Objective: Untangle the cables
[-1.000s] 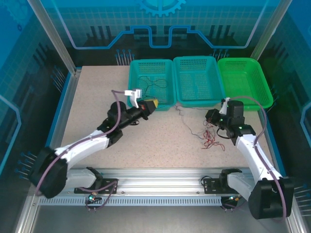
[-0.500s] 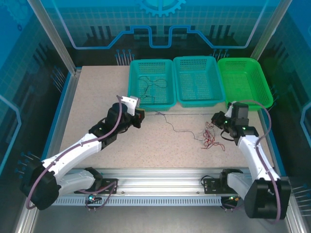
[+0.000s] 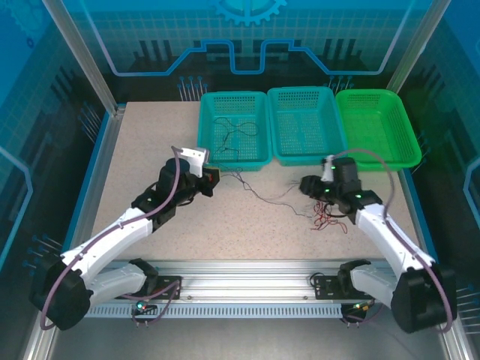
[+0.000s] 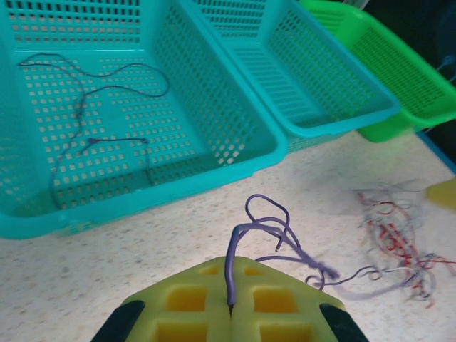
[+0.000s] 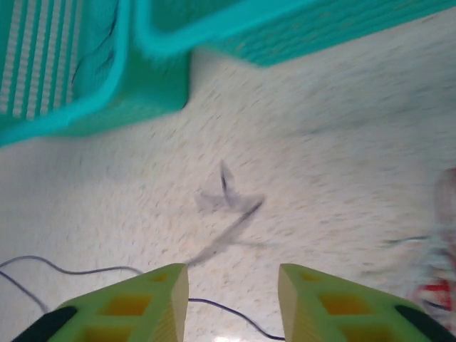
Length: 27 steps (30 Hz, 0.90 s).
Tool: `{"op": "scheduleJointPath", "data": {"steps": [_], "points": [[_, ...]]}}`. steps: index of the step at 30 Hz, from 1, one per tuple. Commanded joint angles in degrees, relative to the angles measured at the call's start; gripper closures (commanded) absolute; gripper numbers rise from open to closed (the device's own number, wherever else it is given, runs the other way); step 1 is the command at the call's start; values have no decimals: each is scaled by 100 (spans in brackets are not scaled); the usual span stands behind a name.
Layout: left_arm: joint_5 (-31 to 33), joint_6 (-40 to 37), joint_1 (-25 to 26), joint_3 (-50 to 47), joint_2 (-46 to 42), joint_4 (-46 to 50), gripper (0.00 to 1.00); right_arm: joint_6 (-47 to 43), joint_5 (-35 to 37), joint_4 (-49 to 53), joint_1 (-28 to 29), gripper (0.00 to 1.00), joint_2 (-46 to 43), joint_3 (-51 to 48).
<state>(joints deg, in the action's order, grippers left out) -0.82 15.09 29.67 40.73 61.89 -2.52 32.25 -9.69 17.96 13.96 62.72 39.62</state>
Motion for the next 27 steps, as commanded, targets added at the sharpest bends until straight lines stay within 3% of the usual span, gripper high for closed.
{"op": "scheduleJointPath", "data": {"steps": [1,5,11,17,19,24,27], "points": [[-330,227,65,30,125,-360,100,-588,272,-46,468,49,213,266],[-248,187,71,57,88,-256,100,-1148,-62,-354,949,40,130,212],[-212,240,68,66,51,-213,100,-1903,-280,-935,2047,37,594,248],[214,205,63,188,-85,144,100,-2022,329,-1222,2186,20,1521,300],[508,220,27,303,-171,428,100,-1962,483,-1028,2204,20,1863,407],[847,667,-292,298,-501,750,100,-1317,1369,-596,2093,36,2347,518],[1083,953,-567,204,-825,982,100,-829,1840,-447,1816,60,2320,444]]}}
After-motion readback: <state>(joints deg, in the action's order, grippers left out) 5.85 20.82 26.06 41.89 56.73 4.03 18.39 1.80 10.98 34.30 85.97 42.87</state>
